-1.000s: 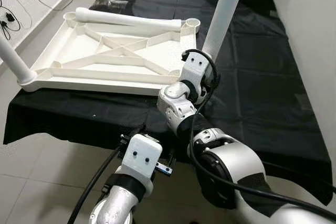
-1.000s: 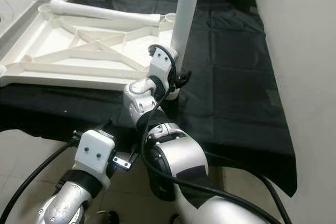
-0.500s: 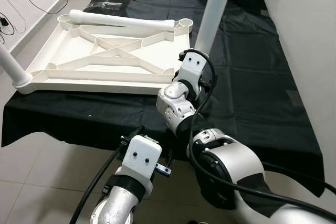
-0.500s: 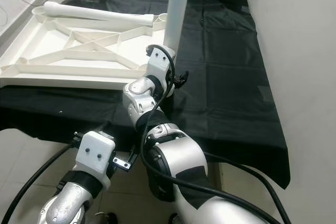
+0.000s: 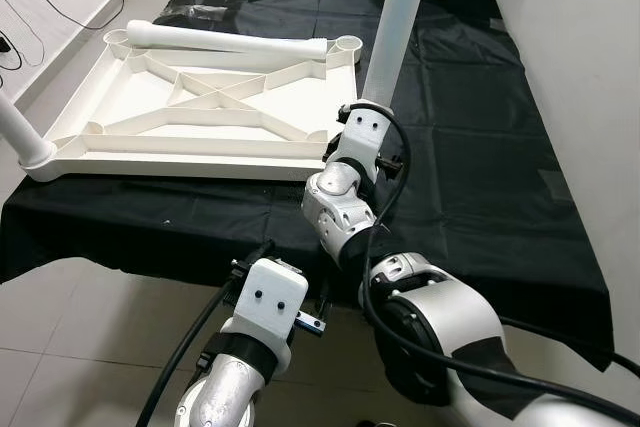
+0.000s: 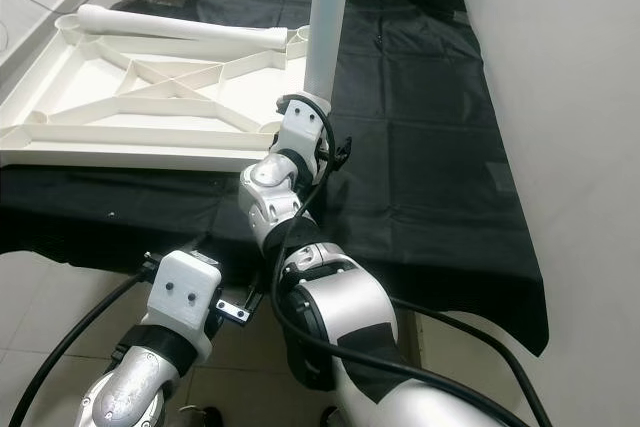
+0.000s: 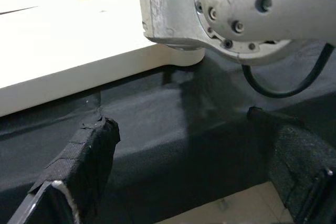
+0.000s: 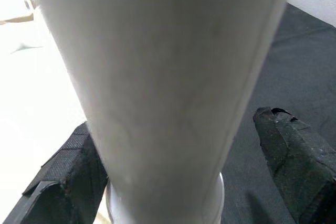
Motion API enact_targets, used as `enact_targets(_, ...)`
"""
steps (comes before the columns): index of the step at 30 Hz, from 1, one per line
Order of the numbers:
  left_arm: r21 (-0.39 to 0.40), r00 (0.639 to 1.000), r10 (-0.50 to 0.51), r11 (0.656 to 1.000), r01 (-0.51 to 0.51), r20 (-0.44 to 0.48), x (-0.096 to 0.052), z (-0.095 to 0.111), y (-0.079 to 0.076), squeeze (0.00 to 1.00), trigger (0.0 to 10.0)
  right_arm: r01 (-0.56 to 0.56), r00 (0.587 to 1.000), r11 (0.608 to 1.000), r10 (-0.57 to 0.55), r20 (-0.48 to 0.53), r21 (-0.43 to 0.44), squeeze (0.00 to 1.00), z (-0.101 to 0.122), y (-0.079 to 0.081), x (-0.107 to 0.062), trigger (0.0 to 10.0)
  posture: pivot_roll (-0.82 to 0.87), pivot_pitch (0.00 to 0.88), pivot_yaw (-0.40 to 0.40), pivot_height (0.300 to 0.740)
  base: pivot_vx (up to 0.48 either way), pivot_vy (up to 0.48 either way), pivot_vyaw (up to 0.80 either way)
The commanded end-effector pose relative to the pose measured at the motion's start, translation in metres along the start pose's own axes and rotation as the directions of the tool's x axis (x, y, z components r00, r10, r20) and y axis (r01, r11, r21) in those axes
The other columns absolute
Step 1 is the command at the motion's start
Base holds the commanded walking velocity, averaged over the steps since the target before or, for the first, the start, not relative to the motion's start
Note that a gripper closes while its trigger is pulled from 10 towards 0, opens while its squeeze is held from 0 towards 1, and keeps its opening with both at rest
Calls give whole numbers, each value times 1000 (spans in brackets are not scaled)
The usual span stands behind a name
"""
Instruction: Building children table
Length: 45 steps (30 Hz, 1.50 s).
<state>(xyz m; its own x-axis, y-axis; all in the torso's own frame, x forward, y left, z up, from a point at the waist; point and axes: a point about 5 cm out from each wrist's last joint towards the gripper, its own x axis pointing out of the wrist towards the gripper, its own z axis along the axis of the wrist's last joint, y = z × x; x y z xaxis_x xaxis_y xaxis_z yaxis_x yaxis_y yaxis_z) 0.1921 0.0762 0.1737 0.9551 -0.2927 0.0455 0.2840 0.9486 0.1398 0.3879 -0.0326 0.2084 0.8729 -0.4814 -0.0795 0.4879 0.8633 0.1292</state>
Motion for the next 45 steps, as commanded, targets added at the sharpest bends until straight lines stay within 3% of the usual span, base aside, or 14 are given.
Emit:
enact_targets(1, 13, 1000, 5, 1000, -5, -10, 0, -4, 2, 0, 10000, -29, 999, 999, 29, -23, -13, 0, -12, 3, -8, 10000, 123, 182, -26, 740, 0, 0, 0)
enact_targets(15, 19, 1000, 4, 1000, -4, -5, 1, -6, 1, 0, 10000, -100, 995, 994, 100, -9, -34, 0, -20, 4, -11, 10000, 114, 158, -26, 740, 0, 0, 0)
enact_targets(16, 19, 1000, 6, 1000, -6, -3, 1, -6, 1, 0, 10000, -110, 994, 993, 110, -9, -36, 580, -21, 3, -11, 10000, 111, 154, -27, 740, 0, 0, 0)
enact_targets(19, 19, 1000, 7, 1000, -7, -2, 1, -6, 2, 0, 10000, -117, 993, 992, 116, -10, -38, 580, -21, 3, -10, 10000, 111, 154, -27, 740, 0, 0, 0)
enact_targets(20, 23, 1000, 6, 1000, -6, -1, 2, -6, 2, 0, 10000, -133, 991, 990, 133, -14, -36, 1000, -23, 3, -11, 10000, 112, 149, -27, 740, 0, 0, 0)
enact_targets(27, 28, 1000, 9, 1000, -9, 2, 2, -7, 4, 0, 10000, -184, 983, 983, 183, -23, -22, 992, -29, 3, -14, 10000, 110, 137, -28, 740, 0, 0, 0)
enact_targets(28, 29, 1000, 10, 1000, -10, 2, 2, -8, 4, 0, 10000, -197, 980, 980, 196, -25, -18, 0, -31, 3, -14, 10000, 112, 129, -30, 740, 0, 0, 0)
enact_targets(45, 41, 1000, 8, 999, -9, 6, 4, -10, 7, 0, 10000, -352, 933, 936, 351, -72, 7, 0, -38, 2, -18, 10000, 106, 113, -32, 740, 0, 0, 0)
